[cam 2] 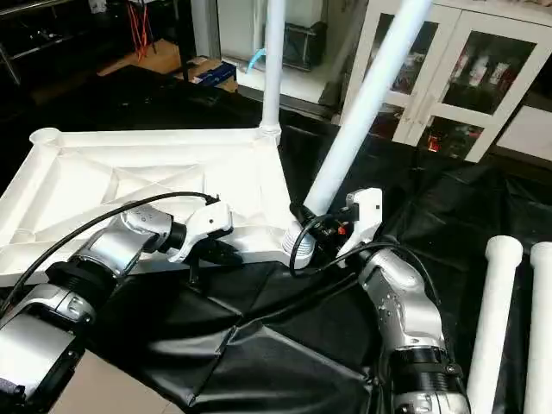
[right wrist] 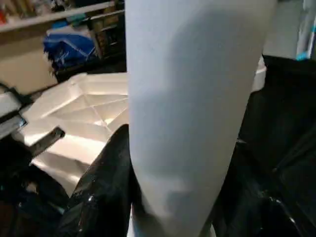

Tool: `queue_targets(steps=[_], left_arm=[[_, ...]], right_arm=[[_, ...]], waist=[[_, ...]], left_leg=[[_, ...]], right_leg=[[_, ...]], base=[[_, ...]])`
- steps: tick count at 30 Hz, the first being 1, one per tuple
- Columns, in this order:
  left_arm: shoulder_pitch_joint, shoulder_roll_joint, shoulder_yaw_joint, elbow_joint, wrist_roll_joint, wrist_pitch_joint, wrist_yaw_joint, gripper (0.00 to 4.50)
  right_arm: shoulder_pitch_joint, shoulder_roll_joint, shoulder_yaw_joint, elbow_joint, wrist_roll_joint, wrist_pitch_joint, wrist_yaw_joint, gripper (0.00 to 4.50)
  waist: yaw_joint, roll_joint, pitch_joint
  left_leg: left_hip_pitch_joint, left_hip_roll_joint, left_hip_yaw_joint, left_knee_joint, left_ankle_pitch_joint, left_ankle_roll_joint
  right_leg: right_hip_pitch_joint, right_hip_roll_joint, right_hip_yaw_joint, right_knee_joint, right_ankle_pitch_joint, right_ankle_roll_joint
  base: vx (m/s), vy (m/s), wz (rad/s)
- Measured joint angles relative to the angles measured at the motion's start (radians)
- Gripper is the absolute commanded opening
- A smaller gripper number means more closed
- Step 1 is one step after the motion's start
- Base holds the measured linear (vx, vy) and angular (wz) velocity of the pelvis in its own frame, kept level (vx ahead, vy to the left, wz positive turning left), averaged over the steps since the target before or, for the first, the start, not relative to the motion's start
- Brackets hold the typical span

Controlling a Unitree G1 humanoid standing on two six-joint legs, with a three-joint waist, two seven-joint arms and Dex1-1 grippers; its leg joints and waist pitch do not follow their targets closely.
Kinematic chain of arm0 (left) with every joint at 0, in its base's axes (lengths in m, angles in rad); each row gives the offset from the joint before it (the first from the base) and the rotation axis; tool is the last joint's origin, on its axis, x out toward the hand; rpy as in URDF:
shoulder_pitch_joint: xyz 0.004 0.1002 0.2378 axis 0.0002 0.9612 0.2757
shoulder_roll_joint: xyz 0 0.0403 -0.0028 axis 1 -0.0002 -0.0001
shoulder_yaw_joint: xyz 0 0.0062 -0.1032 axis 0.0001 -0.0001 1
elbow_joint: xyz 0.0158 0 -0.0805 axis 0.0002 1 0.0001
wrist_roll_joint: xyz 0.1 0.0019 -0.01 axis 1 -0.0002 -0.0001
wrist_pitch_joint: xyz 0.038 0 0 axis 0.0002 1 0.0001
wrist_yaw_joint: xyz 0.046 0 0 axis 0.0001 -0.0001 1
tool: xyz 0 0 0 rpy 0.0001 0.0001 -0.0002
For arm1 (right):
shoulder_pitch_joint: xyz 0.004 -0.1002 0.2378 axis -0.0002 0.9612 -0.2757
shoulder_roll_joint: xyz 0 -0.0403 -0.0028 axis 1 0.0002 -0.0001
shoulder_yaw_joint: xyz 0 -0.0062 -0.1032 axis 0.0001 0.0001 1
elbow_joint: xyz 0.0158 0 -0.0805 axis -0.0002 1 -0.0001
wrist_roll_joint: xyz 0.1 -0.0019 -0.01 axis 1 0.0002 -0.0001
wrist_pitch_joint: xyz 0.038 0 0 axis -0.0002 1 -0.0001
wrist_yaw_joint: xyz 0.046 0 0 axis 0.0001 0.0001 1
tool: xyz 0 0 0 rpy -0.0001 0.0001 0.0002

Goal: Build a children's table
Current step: Insert table leg to table base

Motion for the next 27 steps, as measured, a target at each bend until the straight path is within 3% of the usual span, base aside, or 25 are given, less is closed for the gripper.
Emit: queue_targets(steps=[11, 19, 27], left_arm=[[0.01, -0.003, 0.0, 0.006, 0.0, 0.001, -0.003, 0.0], [0.011, 0.0, 0.0, 0.013, 0.001, 0.005, -0.003, 0.0], [0.019, 0.004, 0.0, 0.013, 0.004, 0.007, -0.004, 0.0]], right_arm=[[0.027, -0.054, 0.065, -0.058, -0.061, -0.015, 0.026, 1.84], [-0.006, -0.081, 0.122, -0.054, -0.123, -0.007, 0.036, 1.84], [-0.017, -0.095, 0.138, -0.054, -0.122, 0.029, 0.047, 1.84]], waist=[[-0.003, 0.003, -0.014], [-0.009, -0.005, -0.02], [-0.016, -0.011, -0.026]], left_leg=[[0.002, -0.001, 0.0, -0.009, 0.0, 0.0], [0.004, -0.001, 0.0, -0.01, 0.0, 0.0], [0.007, -0.001, -0.001, -0.013, 0.0, -0.001]], right_leg=[[0.004, 0.0, -0.001, -0.011, 0.0, 0.0], [0.006, 0.0, -0.002, -0.012, -0.004, 0.006], [0.009, 0.0, -0.002, -0.013, -0.005, 0.008]], base=[[0.0, 0.0, 0.0], [0.0, 0.0, 0.0], [0.0, 0.0, 0.0]])
